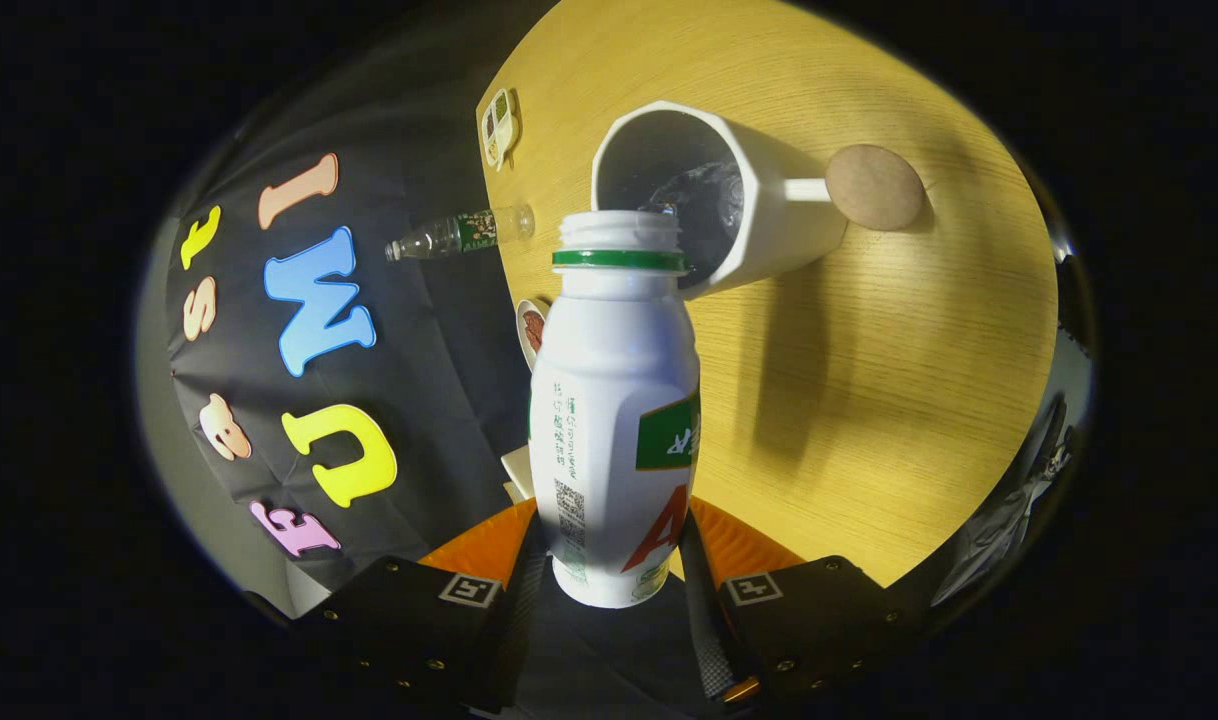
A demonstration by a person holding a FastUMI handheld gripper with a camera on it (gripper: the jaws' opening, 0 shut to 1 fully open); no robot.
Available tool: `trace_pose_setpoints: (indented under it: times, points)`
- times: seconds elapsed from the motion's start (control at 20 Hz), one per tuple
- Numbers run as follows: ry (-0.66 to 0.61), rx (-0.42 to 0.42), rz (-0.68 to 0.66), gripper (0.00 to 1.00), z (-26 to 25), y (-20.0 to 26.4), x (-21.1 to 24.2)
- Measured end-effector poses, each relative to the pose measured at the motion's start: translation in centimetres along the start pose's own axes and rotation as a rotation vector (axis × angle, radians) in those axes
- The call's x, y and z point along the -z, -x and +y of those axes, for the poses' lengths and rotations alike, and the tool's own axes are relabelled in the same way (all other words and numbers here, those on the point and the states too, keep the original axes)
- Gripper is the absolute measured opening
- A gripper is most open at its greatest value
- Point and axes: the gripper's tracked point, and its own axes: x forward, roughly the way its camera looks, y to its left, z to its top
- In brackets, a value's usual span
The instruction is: Take the bottle from table, then pour the juice into the cup, finally place the bottle on the coaster
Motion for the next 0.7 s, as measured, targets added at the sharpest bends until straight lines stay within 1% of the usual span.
trace_pose_setpoints:
  times: [0.25, 0.7]
  points:
    - [-0.024, -0.012, 0.012, 0.67, 0.57, 0.15, 0.1]
    - [-0.068, -0.007, 0.044, 0.67, 0.9, 0.86, 0.36]
